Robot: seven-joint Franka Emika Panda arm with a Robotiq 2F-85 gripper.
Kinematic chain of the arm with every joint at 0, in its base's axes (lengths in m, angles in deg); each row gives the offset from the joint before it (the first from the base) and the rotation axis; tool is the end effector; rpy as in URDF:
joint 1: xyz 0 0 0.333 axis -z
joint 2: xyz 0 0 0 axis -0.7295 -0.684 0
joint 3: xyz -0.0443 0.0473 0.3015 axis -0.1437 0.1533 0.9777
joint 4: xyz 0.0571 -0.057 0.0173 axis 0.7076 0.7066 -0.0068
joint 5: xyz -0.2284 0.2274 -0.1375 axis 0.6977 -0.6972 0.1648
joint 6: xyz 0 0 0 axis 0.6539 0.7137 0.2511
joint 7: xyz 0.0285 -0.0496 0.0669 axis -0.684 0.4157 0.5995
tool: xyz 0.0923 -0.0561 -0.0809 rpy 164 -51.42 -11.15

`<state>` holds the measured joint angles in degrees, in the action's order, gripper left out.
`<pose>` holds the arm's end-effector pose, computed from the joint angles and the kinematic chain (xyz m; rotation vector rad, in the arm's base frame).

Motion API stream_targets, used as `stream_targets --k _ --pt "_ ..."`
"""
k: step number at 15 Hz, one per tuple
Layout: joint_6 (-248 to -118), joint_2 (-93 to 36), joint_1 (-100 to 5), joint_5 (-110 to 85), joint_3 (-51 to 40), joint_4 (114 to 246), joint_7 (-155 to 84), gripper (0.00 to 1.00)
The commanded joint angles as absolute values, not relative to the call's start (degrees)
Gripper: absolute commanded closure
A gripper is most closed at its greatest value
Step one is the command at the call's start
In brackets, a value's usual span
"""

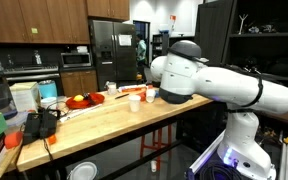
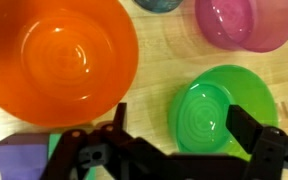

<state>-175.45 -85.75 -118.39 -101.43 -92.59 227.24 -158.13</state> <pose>0.4363 -0.1488 0.2824 0.4332 2.7454 -0.4557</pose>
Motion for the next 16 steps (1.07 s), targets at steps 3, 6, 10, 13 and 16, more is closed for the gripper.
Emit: stream_targets --k 3,6,10,13,16 --pt "-174.3 -71.0 -114.4 -102.9 -92.1 226.8 -149.5 0.20" --pt "-171.9 -66.8 -112.1 -98.6 -91.9 226.1 -150.4 0.48" --pt "-170.0 -62.9 -110.2 -91.8 -92.2 225.8 -152.7 0.78" --pt "-170.0 -61.5 -109.7 -86.7 -93.2 225.9 -155.3 0.99" --pt "-170.1 -61.2 -110.3 -82.1 -95.5 226.0 -157.8 0.98"
